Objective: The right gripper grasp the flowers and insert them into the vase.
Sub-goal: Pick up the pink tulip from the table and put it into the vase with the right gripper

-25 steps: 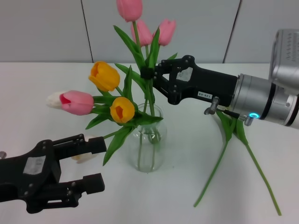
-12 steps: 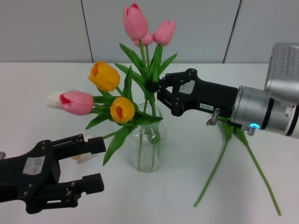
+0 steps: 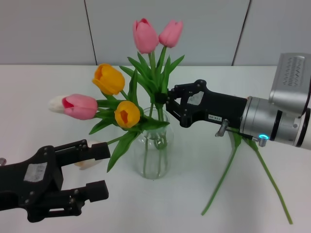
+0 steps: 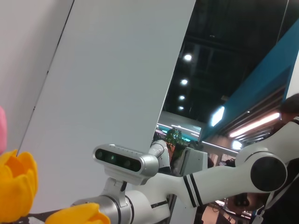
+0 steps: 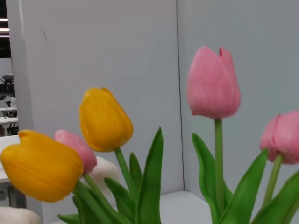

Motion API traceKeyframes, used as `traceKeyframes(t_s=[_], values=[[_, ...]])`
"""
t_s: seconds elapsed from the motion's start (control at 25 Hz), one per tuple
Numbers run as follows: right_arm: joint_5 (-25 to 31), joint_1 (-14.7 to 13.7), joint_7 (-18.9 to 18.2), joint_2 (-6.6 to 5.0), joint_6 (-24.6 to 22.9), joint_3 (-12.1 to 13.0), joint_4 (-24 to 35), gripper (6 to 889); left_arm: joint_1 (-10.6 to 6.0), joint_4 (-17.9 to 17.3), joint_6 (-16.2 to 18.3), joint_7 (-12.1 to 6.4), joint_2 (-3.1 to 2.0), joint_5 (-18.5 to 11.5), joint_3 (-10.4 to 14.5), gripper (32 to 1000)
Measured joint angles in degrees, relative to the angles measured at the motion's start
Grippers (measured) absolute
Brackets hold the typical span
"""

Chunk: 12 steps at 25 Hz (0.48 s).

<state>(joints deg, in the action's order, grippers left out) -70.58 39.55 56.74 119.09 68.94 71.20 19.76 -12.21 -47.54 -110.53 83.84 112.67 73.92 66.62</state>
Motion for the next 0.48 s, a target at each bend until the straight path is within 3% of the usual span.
traceKeyframes(t_s=[0.48], values=[[0.0, 0.0, 0.2, 0.0, -0.37, -0.01, -0.7, 90, 0.0, 0.0, 0.05, 0.01, 0.01, 0.0, 0.0, 814]])
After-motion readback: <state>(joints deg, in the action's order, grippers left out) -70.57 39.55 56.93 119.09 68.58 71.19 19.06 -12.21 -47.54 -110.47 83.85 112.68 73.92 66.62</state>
